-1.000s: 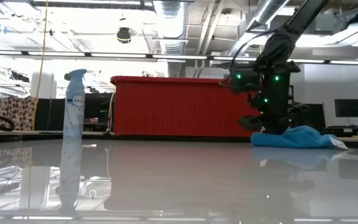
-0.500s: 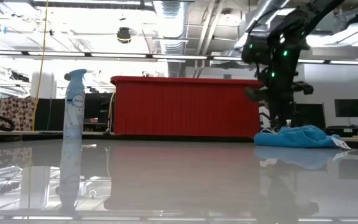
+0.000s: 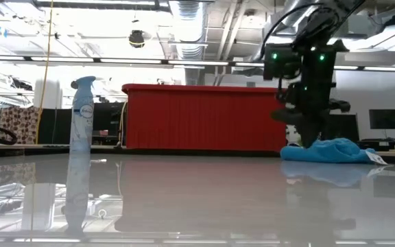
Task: Fold laundry
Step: Fold the blue shorts
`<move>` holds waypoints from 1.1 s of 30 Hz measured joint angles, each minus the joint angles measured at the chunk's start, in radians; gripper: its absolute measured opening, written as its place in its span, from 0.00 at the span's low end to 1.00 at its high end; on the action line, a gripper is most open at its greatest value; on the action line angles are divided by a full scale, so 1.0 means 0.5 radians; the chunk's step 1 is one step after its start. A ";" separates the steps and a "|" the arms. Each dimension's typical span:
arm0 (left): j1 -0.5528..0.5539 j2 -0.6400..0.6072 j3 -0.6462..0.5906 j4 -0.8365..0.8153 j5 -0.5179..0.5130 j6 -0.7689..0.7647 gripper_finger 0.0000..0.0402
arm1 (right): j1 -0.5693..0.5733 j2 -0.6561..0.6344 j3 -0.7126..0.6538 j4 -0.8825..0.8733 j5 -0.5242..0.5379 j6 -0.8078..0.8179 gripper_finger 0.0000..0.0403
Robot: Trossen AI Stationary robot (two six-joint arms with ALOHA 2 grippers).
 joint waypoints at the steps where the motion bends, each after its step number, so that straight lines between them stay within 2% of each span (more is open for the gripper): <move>1: 0.000 0.000 0.000 0.000 -0.004 0.002 0.14 | -0.015 0.043 -0.001 0.019 -0.010 -0.039 0.04; 9: 0.000 0.000 -0.001 -0.006 -0.082 0.050 0.14 | -0.226 0.244 0.008 0.041 0.024 -0.158 0.04; 20: 0.001 0.000 -0.001 -0.041 -0.125 0.064 0.14 | -0.721 0.143 0.028 0.152 0.111 -0.219 0.04; 28: 0.001 0.000 -0.001 -0.046 -0.213 0.032 0.14 | -0.708 -0.053 0.187 0.171 0.146 -0.279 0.04; 33: 0.001 0.000 -0.001 -0.053 -0.221 -0.030 0.14 | -0.674 -0.112 0.204 -0.199 0.252 -0.035 0.04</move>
